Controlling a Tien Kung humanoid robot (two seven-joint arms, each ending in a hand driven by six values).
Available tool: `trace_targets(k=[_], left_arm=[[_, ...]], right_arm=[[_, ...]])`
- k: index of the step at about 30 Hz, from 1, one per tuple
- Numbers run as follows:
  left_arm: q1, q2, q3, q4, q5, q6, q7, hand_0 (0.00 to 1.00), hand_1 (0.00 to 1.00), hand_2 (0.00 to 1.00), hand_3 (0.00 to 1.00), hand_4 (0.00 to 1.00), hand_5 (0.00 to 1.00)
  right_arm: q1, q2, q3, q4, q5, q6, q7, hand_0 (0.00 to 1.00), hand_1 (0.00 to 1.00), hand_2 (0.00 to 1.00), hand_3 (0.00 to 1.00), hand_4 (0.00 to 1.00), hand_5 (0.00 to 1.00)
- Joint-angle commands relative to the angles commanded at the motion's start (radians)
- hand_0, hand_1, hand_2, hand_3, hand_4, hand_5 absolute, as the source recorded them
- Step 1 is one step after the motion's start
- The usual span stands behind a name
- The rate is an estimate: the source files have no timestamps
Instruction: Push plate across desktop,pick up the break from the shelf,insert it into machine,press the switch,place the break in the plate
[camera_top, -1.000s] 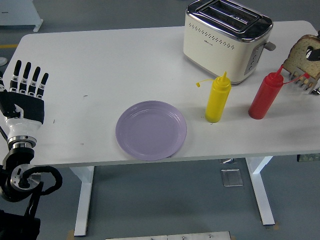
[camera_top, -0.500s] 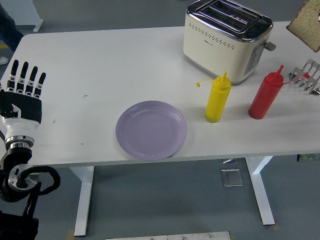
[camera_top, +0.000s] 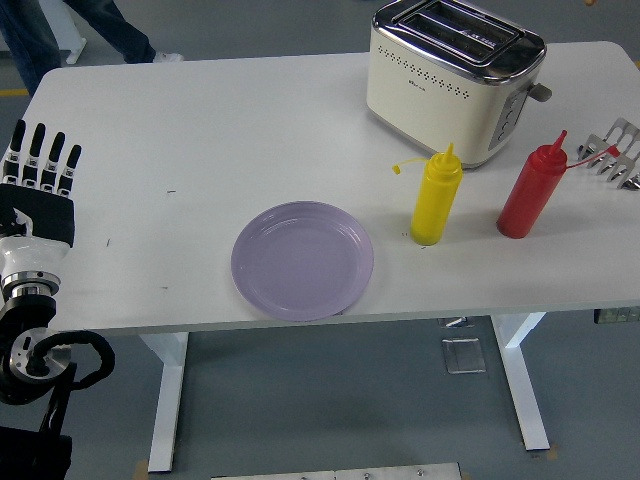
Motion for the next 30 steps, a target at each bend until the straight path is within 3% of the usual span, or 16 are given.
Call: trace_targets(k=[8,13,30], left_arm=[[0.003,0.002,0.002,0.003,0.0,0.0,0.0,0.833,0.84,0.863,0.821,0.561,0.998],[0.005,0.003,0.004,0.004,0.0,0.0,0.001,0.833,0.841,0.863,0.822,0.561,0.998],[0.003,0.004,0.008,0.004,-0.001,0.002,0.0,0.836,0.843,0.867,0.824,0.559,0.998]], right_arm=[[0.09,0.106,-0.071,-0.13,0.113,0.037,0.036,0.325,0.393,0.438,0.484,0.273,0.159],[0.117,0.15,-0.11,-0.183,0.149,0.057,0.046,0.326,0.393,0.437,0.486,0.271,0.153],[0.138,0.208,-0.171,-0.277,0.179,0.066,0.056,0.328,0.39,0.434,0.483,0.261,0.163]])
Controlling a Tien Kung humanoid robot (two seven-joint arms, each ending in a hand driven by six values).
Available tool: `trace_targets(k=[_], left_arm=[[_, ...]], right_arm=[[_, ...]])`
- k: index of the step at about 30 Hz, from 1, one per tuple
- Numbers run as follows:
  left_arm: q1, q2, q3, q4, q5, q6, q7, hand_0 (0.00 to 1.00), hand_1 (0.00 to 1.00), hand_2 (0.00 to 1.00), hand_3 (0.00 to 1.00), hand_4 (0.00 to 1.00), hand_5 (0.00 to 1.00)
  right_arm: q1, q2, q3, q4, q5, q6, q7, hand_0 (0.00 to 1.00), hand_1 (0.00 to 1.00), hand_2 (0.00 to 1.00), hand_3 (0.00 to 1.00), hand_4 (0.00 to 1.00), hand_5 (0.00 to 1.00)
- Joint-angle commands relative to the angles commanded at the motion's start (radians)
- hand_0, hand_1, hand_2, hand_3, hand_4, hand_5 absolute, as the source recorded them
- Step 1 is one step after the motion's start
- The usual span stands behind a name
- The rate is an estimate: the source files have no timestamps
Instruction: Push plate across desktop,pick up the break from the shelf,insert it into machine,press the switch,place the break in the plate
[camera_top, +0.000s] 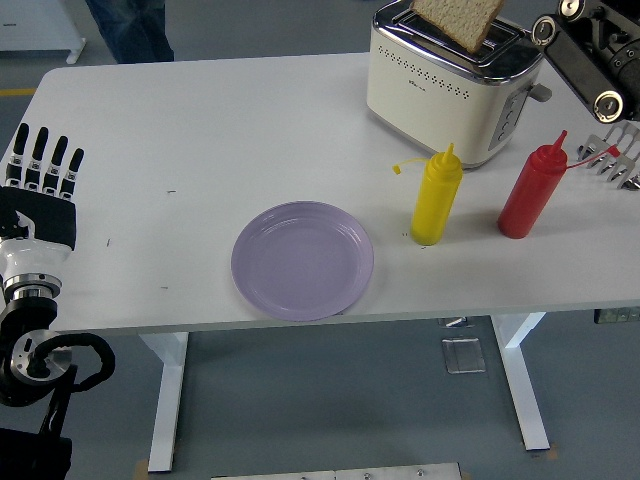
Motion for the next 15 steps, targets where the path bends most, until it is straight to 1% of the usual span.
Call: trace_targets(k=[9,14,15], left_arm=[[-0.002,0.0,0.003,0.001,0.0,0.0,0.0,0.838,0.843,0.868,0.825,0.56,0.998],[-0.002,0.0,0.001,0.001,0.0,0.0,-0.001,0.838,0.843,0.868,0.825,0.56,0.998],[-0.002,0.0,0.001,0.001,0.0,0.0,-0.001,0.838,0.843,0.868,0.825,0.56,0.998]], right_arm=[[-0.002,0.012,-0.002,-0.047,-0.017,-0.018,0.008,0.327,0.39,0.434,0.483,0.26,0.168],[-0.002,0.016,-0.019,-0.064,-0.009,-0.01,0.003,0.327,0.39,0.434,0.483,0.26,0.168],[-0.002,0.017,-0.022,-0.066,-0.007,-0.009,0.002,0.326,0.402,0.45,0.513,0.287,0.162]])
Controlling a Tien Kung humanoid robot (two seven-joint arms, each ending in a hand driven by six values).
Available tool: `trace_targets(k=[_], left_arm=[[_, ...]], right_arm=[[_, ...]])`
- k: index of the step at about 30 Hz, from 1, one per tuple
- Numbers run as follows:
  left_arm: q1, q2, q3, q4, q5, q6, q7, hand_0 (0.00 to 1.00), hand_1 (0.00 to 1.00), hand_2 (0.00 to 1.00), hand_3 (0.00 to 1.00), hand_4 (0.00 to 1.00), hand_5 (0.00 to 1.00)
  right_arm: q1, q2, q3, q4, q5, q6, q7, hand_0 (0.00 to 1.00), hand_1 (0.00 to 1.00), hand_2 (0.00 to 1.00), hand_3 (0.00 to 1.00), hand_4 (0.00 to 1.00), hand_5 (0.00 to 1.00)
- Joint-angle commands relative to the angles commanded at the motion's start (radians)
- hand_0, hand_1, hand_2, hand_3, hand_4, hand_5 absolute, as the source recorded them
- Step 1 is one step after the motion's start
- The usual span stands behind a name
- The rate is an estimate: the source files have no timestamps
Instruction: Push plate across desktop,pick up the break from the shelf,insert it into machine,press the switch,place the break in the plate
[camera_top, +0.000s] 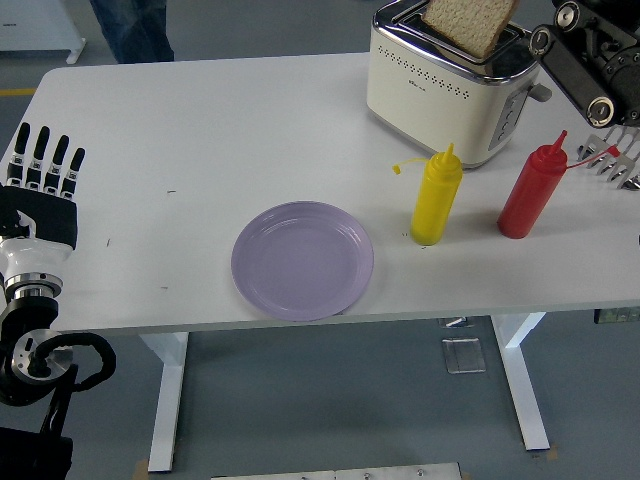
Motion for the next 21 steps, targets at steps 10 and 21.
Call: trace_targets(k=[10,21], left_arm=[[0.001,0.0,0.002,0.0,0.0,0.0,0.0,0.837,0.842,0.867,0.825,0.56,0.998],[0.005,-0.001,0.002,0.0,-0.001,0.001,-0.002,0.835,0.84,0.867,0.824,0.557,0.998]], right_arm=[[0.004,0.017,-0.043,-0.035,-0.004,0.012,0.015,0.403,0.493,0.561,0.754,0.604,0.307],[-0.005,0.009,-0.032,-0.043,0.002,0.029,0.071,0.79,0.775,0.933,0.998,0.798,0.467]])
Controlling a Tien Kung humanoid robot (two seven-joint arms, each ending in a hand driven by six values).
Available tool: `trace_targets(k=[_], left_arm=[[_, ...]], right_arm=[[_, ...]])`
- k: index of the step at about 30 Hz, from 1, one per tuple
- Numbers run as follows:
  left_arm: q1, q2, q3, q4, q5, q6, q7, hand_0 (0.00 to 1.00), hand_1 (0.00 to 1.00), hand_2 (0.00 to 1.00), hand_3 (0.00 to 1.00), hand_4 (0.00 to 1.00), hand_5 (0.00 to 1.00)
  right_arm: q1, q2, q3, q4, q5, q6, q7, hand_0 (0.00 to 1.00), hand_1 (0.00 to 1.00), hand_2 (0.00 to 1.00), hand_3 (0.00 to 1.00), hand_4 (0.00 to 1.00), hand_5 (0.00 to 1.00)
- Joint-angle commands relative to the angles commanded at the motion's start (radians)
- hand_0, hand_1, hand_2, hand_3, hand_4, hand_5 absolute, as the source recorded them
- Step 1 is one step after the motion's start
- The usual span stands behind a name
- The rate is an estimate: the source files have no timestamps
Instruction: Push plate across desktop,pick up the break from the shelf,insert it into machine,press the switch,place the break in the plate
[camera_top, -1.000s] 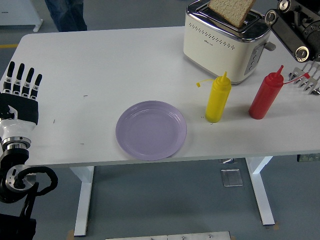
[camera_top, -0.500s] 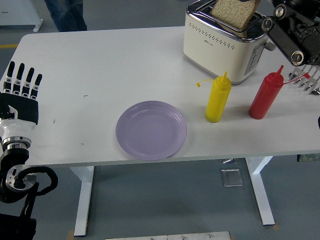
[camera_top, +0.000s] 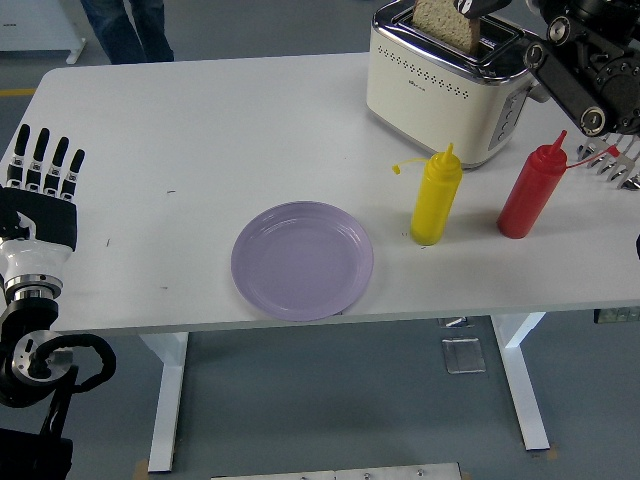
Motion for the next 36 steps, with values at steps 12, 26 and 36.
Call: trace_targets(k=[12,26,36], left_arm=[[0.001,0.0,0.0,-0.001,0.0,0.0,0.0,0.834,0.837,0.864,0.822,0.559,0.998],[-0.003,0.0,-0.016,-0.005,0.002,0.001,0.001,0.833,0.835,0.863,0.82,0.561,0.998],[-0.001,-0.001,-0.014,-0.004,0.003,0.001,0.001,0.832,0.834,0.861,0.819,0.561,0.998]], right_arm=[[-0.05,-0.059,0.081,0.112,-0.02,-0.122,-0.027,0.711,0.706,0.887,0.913,0.649,0.379],[-0.262,-0.276,0.175,0.379,-0.01,-0.255,-0.032,0.438,0.521,0.739,0.762,0.381,0.238],[-0.386,-0.38,0.163,0.481,-0.014,-0.176,-0.03,0.342,0.443,0.709,0.674,0.317,0.264]])
